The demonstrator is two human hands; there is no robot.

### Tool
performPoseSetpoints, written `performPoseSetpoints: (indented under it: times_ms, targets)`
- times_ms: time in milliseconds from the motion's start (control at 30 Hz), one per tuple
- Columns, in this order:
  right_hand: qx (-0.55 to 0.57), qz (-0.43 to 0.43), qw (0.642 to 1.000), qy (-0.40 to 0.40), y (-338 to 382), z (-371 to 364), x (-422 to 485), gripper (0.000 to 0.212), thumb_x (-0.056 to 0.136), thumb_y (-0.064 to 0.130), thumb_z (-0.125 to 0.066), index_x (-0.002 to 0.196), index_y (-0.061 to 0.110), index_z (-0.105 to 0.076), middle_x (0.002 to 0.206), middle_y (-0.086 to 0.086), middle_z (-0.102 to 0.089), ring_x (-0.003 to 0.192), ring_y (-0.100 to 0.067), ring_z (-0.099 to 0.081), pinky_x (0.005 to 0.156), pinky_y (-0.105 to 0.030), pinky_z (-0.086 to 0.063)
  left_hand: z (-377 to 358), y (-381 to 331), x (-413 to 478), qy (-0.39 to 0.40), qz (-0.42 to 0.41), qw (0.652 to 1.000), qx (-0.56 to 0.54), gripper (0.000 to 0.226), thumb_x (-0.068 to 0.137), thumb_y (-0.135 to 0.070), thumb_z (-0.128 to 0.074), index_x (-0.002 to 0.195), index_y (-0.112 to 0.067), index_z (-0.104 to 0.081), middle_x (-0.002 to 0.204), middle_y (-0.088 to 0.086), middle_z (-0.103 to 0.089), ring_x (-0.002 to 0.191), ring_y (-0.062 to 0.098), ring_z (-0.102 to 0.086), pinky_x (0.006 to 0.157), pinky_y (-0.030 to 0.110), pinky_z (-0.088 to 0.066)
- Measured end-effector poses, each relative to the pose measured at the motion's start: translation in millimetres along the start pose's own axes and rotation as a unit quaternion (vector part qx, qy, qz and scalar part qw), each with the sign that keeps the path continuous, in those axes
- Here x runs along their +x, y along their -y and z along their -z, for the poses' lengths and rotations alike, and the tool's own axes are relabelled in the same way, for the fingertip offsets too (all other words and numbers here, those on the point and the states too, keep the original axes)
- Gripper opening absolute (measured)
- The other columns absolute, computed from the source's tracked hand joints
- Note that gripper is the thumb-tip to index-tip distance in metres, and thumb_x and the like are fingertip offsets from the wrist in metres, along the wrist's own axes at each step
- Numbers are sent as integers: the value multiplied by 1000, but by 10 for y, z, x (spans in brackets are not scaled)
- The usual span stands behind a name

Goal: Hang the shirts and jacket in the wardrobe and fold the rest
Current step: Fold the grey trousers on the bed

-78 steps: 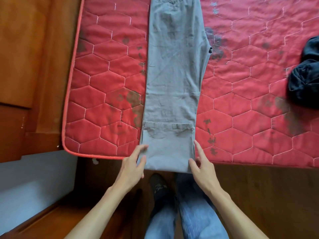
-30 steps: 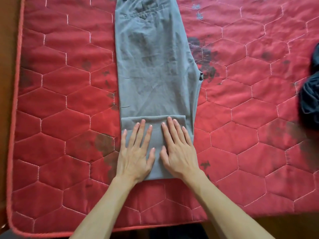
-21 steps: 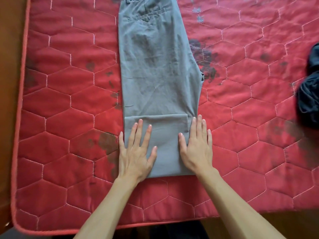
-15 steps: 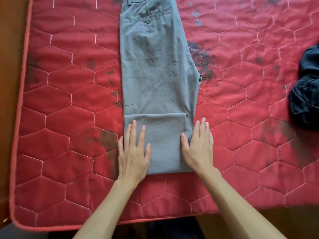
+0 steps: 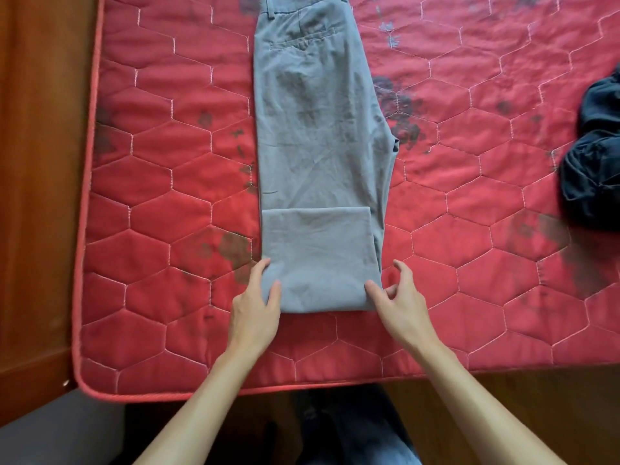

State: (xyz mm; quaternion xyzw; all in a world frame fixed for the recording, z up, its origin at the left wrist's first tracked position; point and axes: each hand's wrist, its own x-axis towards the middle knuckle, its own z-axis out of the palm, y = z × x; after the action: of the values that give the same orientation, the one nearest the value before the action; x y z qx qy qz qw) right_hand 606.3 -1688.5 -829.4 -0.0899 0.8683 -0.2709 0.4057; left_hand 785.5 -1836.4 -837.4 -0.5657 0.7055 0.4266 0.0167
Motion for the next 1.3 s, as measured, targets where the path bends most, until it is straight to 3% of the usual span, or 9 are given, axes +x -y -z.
performPoseSetpoints:
  times_ms: [100, 233, 367, 433, 600, 933, 1067, 1233, 1300]
  targets:
    - [2, 7, 999, 38, -71, 132, -158, 76, 92, 25, -61, 155, 28, -18, 77, 1, -62, 79, -8, -61, 69, -20, -42, 60, 146, -213, 27, -6, 999, -37, 39, 97, -31, -55, 131, -49, -47, 62, 3, -63, 56, 25, -60, 71, 43, -54]
    - [7, 32, 996, 79, -209, 225, -520, 73, 91, 13, -53, 149, 47, -25, 72, 4, -56, 65, -3, -55, 67, -25, -44, 192, 200, -549, 60, 41, 995, -63, 37, 93, -24, -59, 125, -43, -56, 57, 12, -59, 47, 20, -60, 62, 32, -55]
    - [15, 74, 993, 89, -346, 324, -871, 62, 88, -4, -41, 127, 39, -60, 111, 21, -62, 103, 2, -57, 93, -27, -46, 424, 295, -906, 160, 67, 976, -135, 62, 75, -20, -52, 132, -45, -53, 88, 0, -75, 91, 29, -72, 84, 48, -56]
    - [17, 82, 992, 89, -380, 381, -923, 66, 81, -13, -42, 126, 30, -64, 123, 16, -62, 110, 2, -57, 96, -23, -48, 522, 310, -1011, 170, 33, 978, -115, 75, 73, -4, -52, 138, -41, -49, 108, -6, -76, 106, 19, -69, 89, 40, -53]
    - [15, 153, 985, 73, -214, 506, -790, 74, 74, -28, -45, 120, 25, -68, 109, 5, -64, 100, -11, -63, 84, -12, -50, 627, 57, -971, 58, -23, 996, -65, 65, 81, 13, -56, 128, -31, -62, 100, -17, -76, 90, -12, -65, 82, 7, -43]
    - [15, 194, 981, 1, 638, 850, 226, 36, 90, -1, -57, 103, 28, -74, 102, 4, -63, 92, -4, -61, 83, -19, -48, 722, -620, 155, -91, -128, 988, -13, 32, 83, 3, -68, 107, -19, -72, 92, 1, -61, 82, 11, -64, 79, 30, -54]
    - [30, 178, 984, -15, 939, 772, 762, 34, 97, 7, -49, 115, 25, -71, 107, 0, -62, 96, -11, -58, 82, -22, -41, 634, -846, 664, -82, -59, 993, -54, 5, 94, -22, -66, 97, -18, -67, 91, -6, -67, 85, 11, -63, 71, 10, -42]
    - [92, 114, 988, 44, 1102, 619, 1288, 40, 101, 49, -39, 120, 27, -66, 117, 2, -67, 114, -11, -58, 104, -36, -43, 419, -921, 1127, -78, 52, 989, -116, 24, 100, -35, -55, 113, -16, -60, 91, -5, -68, 99, 21, -64, 88, 35, -47]
    - [123, 93, 983, 95, 1050, 600, 1299, 38, 97, 54, -50, 128, 33, -58, 123, 9, -66, 115, -4, -58, 107, -36, -43, 320, -896, 1230, -71, 93, 982, -148, 33, 98, -40, -57, 121, -17, -55, 92, -2, -71, 102, 21, -66, 95, 40, -48]
